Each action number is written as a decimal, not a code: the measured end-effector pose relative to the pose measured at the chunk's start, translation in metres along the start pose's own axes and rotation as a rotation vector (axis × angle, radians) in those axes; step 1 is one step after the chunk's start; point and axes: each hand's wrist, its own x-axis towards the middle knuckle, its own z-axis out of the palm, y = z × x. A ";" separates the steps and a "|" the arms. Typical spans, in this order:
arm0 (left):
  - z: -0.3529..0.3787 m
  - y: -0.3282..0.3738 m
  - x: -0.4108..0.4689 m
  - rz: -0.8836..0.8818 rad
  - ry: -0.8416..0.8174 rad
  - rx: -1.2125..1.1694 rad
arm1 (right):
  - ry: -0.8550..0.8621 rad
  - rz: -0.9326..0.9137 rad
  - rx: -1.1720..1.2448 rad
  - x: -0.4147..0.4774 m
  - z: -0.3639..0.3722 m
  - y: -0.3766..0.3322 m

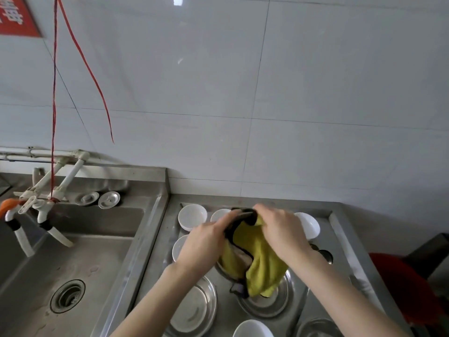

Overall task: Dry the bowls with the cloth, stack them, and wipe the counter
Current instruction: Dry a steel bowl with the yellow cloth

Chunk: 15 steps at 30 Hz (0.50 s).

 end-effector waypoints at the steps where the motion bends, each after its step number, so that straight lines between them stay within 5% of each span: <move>1: -0.002 0.002 0.004 0.044 -0.020 0.102 | -0.034 -0.036 -0.023 -0.002 0.002 -0.004; 3: -0.005 0.003 0.008 -0.002 0.032 0.107 | -0.002 -0.023 0.021 -0.006 0.004 -0.007; 8: -0.003 -0.012 -0.005 -0.334 0.184 -0.375 | 0.124 0.271 0.290 -0.004 0.007 0.007; 11: 0.006 -0.018 -0.013 -0.321 0.166 -0.376 | 0.131 0.329 0.313 0.001 0.005 0.011; 15: -0.002 -0.015 -0.001 -0.138 0.084 -0.147 | 0.049 0.138 0.110 -0.002 0.005 0.002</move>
